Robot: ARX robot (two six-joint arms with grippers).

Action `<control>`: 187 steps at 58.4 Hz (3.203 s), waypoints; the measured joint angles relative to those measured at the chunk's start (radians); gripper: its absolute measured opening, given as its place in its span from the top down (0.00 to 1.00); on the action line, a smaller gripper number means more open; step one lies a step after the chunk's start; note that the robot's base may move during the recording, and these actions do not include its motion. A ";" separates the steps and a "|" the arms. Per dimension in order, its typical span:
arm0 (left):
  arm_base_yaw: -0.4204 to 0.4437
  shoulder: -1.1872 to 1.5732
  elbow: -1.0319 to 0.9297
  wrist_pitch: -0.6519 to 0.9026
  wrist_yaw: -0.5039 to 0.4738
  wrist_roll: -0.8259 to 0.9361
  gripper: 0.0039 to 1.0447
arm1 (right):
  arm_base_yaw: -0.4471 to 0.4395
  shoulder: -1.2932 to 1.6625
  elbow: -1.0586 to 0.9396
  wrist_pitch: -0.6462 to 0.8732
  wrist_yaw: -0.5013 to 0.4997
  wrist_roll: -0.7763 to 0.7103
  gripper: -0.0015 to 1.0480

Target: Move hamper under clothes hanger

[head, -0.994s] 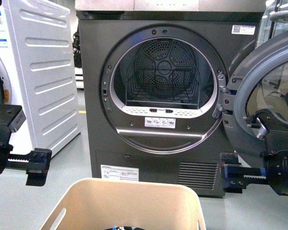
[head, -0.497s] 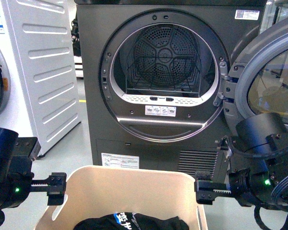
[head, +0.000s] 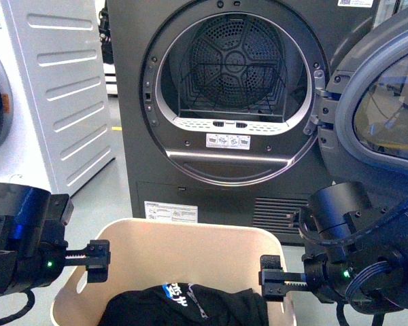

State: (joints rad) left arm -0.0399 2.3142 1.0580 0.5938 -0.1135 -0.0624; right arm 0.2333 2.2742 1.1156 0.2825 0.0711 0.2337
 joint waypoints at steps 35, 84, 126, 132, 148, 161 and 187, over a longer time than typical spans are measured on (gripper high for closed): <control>-0.016 0.106 0.066 -0.005 -0.017 0.010 0.06 | -0.005 0.120 0.058 0.002 0.008 0.000 0.08; -0.009 0.114 0.014 0.035 -0.034 0.005 0.06 | 0.016 0.118 0.041 0.016 0.024 -0.001 0.08; -0.087 0.043 -0.052 0.063 -0.078 -0.050 0.06 | 0.022 0.113 0.061 0.039 -0.021 -0.017 0.08; -0.090 0.024 -0.084 0.064 -0.086 -0.053 0.06 | 0.022 0.113 0.061 0.039 -0.026 -0.020 0.08; -0.080 -0.010 -0.140 0.083 -0.095 -0.056 0.06 | 0.014 0.113 0.061 0.039 -0.031 -0.027 0.08; -0.035 -0.004 -0.156 0.108 -0.096 -0.046 0.06 | 0.011 0.113 0.061 0.039 -0.032 -0.026 0.08; 0.040 0.069 -0.034 0.092 -0.091 -0.021 0.06 | 0.011 0.113 0.062 0.031 -0.020 -0.026 0.08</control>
State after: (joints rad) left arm -0.0002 2.3829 1.0245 0.6857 -0.2047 -0.0834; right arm 0.2447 2.3867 1.1774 0.3138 0.0509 0.2073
